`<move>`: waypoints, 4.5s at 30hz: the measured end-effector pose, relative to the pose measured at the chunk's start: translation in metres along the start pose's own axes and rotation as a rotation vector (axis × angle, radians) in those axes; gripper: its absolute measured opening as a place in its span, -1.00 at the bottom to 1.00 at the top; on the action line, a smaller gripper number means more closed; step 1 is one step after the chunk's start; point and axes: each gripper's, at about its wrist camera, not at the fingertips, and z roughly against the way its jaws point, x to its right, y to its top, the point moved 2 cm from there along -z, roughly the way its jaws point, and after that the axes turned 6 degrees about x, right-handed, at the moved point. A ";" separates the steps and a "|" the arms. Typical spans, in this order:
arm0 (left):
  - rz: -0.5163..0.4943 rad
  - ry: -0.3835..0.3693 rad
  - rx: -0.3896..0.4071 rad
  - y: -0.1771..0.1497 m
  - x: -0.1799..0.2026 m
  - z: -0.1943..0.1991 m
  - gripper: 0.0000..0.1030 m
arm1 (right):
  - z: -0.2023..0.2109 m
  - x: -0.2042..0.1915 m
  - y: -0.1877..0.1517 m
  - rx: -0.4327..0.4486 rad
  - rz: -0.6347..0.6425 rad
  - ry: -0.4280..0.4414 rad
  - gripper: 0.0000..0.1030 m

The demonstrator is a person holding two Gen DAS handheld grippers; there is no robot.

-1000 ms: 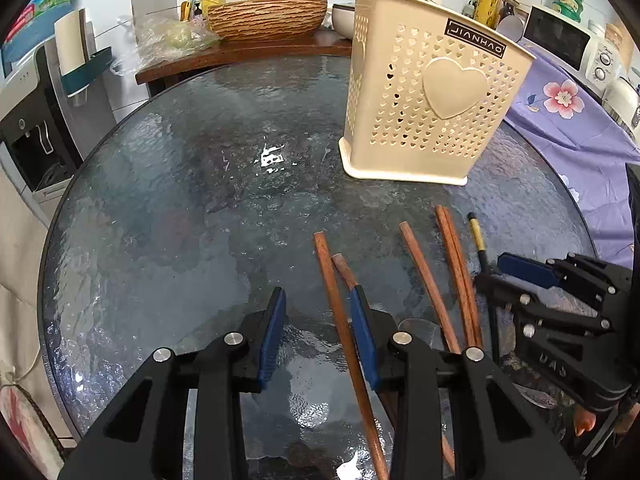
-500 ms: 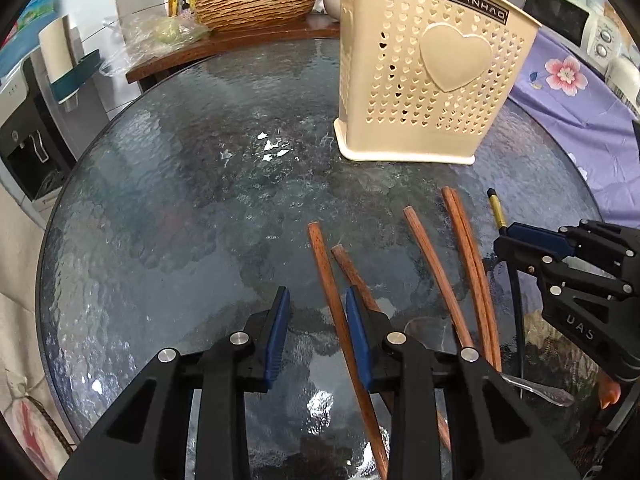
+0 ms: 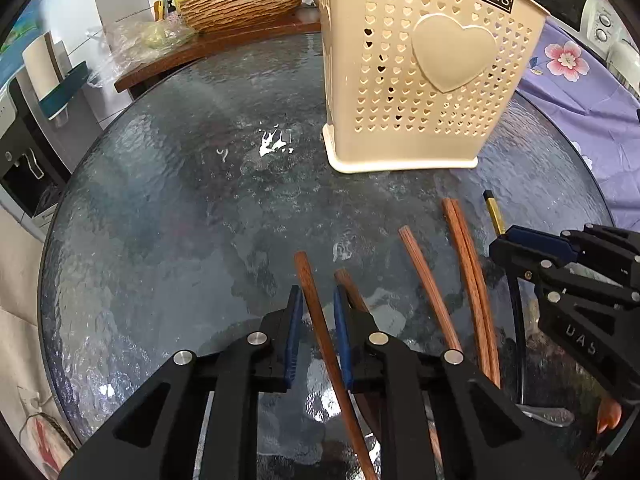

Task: Organize utensils
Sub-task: 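Grasp a brown wooden chopstick with the left tool while the right grasps a gold-tipped black chopstick, then carry both chopsticks upright to the basket and release them inside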

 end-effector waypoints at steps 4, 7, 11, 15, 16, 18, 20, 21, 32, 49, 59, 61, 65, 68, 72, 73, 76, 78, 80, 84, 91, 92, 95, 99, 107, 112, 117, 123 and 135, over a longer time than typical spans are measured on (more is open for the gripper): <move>0.012 0.012 0.006 -0.001 0.000 0.000 -0.80 | -0.003 -0.007 0.003 0.009 -0.007 -0.026 -0.74; 0.029 0.015 0.009 0.000 -0.002 0.000 -0.83 | -0.004 -0.008 0.004 0.020 -0.029 -0.031 -0.81; 0.045 0.016 0.017 0.000 -0.002 -0.001 -0.85 | -0.005 -0.007 0.006 0.035 -0.050 -0.021 -0.85; 0.061 0.019 0.024 0.002 -0.004 -0.002 -0.86 | -0.005 -0.003 0.005 0.050 -0.052 -0.019 -0.86; 0.063 0.019 0.025 0.003 -0.005 -0.003 -0.86 | -0.005 -0.002 0.005 0.056 -0.051 -0.017 -0.86; 0.068 0.018 0.027 0.004 -0.005 -0.004 -0.87 | -0.004 0.003 0.002 0.066 -0.057 -0.003 -0.86; 0.083 0.007 0.025 0.006 -0.008 -0.004 -0.87 | -0.001 0.006 0.001 0.080 -0.055 0.025 -0.86; 0.093 0.001 0.025 0.006 -0.010 -0.004 -0.87 | 0.000 0.007 0.001 0.089 -0.048 0.027 -0.86; 0.150 -0.035 0.152 0.023 -0.023 0.034 -0.87 | 0.049 0.019 0.007 0.236 -0.041 0.201 -0.86; 0.134 -0.073 0.404 0.039 -0.021 0.133 -0.87 | 0.154 0.028 0.016 0.490 0.061 0.332 -0.86; 0.123 -0.064 0.487 0.043 -0.019 0.166 -0.87 | 0.177 0.027 0.019 0.545 0.115 0.338 -0.86; 0.126 -0.061 0.495 0.044 -0.020 0.168 -0.87 | 0.177 0.028 0.020 0.547 0.118 0.335 -0.86; 0.131 -0.065 0.501 0.044 -0.020 0.170 -0.87 | 0.177 0.029 0.021 0.549 0.120 0.334 -0.86; 0.131 -0.071 0.514 0.044 -0.021 0.175 -0.87 | 0.179 0.028 0.023 0.550 0.119 0.334 -0.86; 0.131 -0.082 0.528 0.047 -0.022 0.181 -0.87 | 0.182 0.025 0.026 0.557 0.123 0.336 -0.86; 0.133 -0.086 0.531 0.048 -0.022 0.183 -0.87 | 0.183 0.024 0.027 0.560 0.128 0.336 -0.86; 0.138 -0.099 0.549 0.053 -0.023 0.191 -0.87 | 0.189 0.022 0.032 0.572 0.140 0.332 -0.86; 0.133 -0.096 0.566 0.057 -0.021 0.197 -0.87 | 0.193 0.019 0.038 0.575 0.140 0.335 -0.86; 0.125 -0.094 0.583 0.062 -0.018 0.204 -0.87 | 0.196 0.018 0.043 0.576 0.137 0.343 -0.86; 0.116 -0.109 0.615 0.078 -0.015 0.218 -0.87 | 0.205 0.016 0.055 0.589 0.138 0.347 -0.86; 0.144 -0.139 0.718 0.124 -0.014 0.257 -0.87 | 0.234 0.014 0.090 0.659 0.140 0.330 -0.86; 0.153 -0.151 0.731 0.132 -0.014 0.263 -0.87 | 0.238 0.014 0.097 0.669 0.138 0.326 -0.86; 0.186 -0.165 0.781 0.156 -0.016 0.280 -0.87 | 0.254 0.017 0.123 0.716 0.116 0.311 -0.86; 0.221 -0.142 0.831 0.183 -0.016 0.285 -0.87 | 0.269 0.018 0.149 0.800 0.114 0.249 -0.86; 0.270 -0.068 0.893 0.209 -0.011 0.238 -0.87 | 0.241 0.026 0.181 0.839 0.080 0.169 -0.86; 0.289 -0.060 0.805 0.206 -0.011 0.192 -0.87 | 0.197 0.036 0.173 0.773 0.050 0.154 -0.86; 0.278 -0.058 0.733 0.190 -0.010 0.157 -0.87 | 0.165 0.037 0.159 0.715 0.049 0.151 -0.86; 0.256 -0.056 0.666 0.173 -0.004 0.125 -0.87 | 0.139 0.035 0.142 0.669 0.052 0.155 -0.86; 0.218 -0.050 0.592 0.162 0.004 0.102 -0.87 | 0.129 0.034 0.133 0.656 0.070 0.144 -0.86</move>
